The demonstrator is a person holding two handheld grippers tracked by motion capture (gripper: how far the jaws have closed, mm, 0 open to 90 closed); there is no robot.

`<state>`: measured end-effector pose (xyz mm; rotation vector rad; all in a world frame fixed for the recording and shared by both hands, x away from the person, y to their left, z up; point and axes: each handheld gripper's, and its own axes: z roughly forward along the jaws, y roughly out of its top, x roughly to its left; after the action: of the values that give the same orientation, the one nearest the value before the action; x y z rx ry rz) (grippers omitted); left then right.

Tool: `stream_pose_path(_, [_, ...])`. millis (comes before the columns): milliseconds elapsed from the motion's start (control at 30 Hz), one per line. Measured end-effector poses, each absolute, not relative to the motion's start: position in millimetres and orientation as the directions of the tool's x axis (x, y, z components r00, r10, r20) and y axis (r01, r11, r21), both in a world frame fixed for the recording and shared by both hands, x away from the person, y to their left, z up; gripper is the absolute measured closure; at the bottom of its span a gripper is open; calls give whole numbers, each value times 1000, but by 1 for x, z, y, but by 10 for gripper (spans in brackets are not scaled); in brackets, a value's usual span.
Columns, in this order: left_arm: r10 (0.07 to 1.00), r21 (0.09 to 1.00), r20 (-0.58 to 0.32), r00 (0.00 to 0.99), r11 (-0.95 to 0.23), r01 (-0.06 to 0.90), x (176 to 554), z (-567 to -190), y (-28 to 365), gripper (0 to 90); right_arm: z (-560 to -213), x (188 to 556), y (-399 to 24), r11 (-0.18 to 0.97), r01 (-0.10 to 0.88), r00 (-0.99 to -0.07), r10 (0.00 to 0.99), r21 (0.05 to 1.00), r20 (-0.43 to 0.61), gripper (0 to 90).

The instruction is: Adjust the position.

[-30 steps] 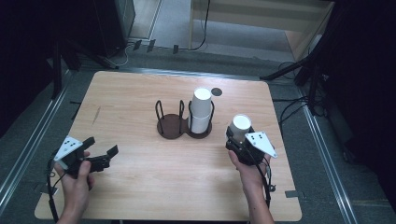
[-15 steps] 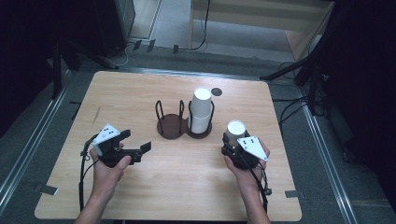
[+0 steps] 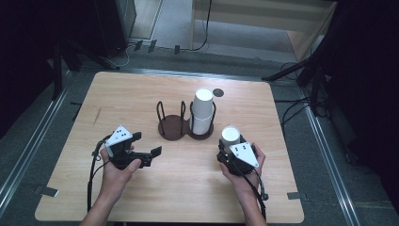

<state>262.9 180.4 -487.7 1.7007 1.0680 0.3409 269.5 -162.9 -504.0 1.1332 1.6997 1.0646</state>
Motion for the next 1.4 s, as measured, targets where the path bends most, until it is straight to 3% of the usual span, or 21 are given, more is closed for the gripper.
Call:
stream_pose_path(933, [694,856,-260,671,-155,493,258,-481,141,0,-521,245,-106,445,133,-395,843,886,-364,315])
stream_pose_path(1267, [666,856,-251,702,-185,482,256,-482,132,16,-526,236,-91,526,49,-412,785,849,-462,322])
stream_pose_path(1400, [663,856,-240,709,-200,476,255,-481,128,61,-528,232,-85,555,16,-421,758,832,-498,324])
